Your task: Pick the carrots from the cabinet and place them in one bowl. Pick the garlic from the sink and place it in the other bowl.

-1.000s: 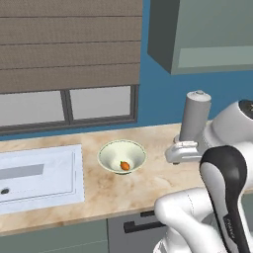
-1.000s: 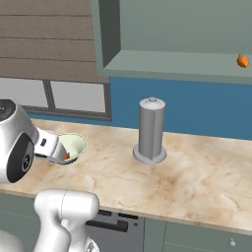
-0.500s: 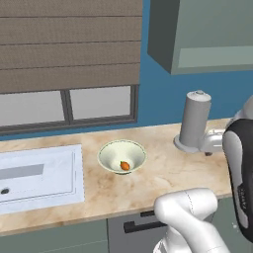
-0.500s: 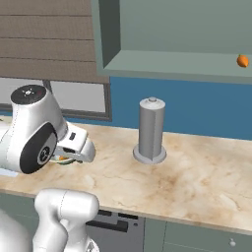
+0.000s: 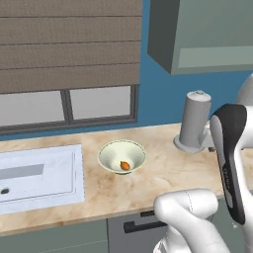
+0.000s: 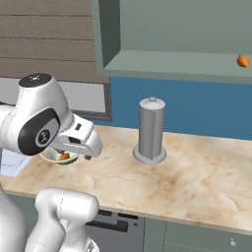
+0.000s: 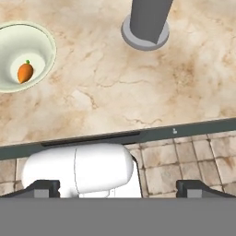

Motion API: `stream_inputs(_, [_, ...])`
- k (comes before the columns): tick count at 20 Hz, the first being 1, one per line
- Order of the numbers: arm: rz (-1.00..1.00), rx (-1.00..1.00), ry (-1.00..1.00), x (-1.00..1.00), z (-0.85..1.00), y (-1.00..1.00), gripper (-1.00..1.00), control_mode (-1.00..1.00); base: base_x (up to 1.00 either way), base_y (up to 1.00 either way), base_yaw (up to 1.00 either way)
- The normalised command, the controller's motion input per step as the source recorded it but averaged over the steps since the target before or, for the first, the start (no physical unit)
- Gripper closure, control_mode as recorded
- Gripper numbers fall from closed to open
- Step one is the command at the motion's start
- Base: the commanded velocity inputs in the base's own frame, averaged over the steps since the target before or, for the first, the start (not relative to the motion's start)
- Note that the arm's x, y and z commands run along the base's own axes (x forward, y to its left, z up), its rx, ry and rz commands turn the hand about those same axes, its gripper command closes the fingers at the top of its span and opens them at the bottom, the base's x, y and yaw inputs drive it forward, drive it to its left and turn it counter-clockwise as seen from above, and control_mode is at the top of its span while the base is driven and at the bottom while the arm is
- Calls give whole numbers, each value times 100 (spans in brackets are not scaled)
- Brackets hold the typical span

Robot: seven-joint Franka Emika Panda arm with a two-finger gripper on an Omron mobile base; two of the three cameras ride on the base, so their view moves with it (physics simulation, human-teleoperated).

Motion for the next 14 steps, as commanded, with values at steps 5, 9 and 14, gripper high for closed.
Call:
stream_inputs(5, [0, 0, 0, 0, 0, 0, -100, -100, 0, 0, 0])
stream_inputs(9, [0, 0, 0, 0, 0, 0, -100, 100, -8, 0, 0])
stream_inputs(14, [0, 0, 0, 0, 0, 0, -100, 100, -67, -11, 0])
